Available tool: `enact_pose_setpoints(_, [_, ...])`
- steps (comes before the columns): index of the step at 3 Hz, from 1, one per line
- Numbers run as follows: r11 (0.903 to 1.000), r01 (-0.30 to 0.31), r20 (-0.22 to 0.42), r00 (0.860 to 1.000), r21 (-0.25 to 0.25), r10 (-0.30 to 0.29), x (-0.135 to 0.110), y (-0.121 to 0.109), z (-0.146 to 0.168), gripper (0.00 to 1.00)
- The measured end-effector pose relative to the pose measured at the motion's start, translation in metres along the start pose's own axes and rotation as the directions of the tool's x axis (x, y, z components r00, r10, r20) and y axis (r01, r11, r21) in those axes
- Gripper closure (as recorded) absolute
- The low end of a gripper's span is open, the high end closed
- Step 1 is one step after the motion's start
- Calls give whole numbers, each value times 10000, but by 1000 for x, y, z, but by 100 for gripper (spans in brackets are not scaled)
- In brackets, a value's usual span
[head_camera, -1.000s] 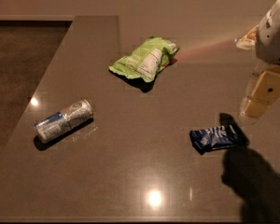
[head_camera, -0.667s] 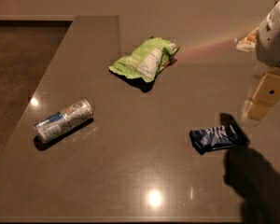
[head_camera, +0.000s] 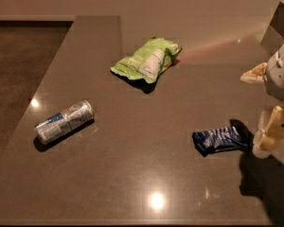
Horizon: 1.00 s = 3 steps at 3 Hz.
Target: Pick rxbar blueberry
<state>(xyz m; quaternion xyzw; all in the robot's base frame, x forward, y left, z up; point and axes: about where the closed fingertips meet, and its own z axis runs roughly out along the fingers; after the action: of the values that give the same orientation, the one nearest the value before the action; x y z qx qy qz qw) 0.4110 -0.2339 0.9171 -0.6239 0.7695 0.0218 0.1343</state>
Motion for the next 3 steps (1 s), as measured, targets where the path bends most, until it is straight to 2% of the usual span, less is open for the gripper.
enact_pose_setpoints(2, [9919, 986, 599, 9938, -800, -940, -8, 33, 45, 0])
enact_pose_setpoints(3, [9858, 1285, 669, 9903, -1080, -1218, -9, 39, 64, 0])
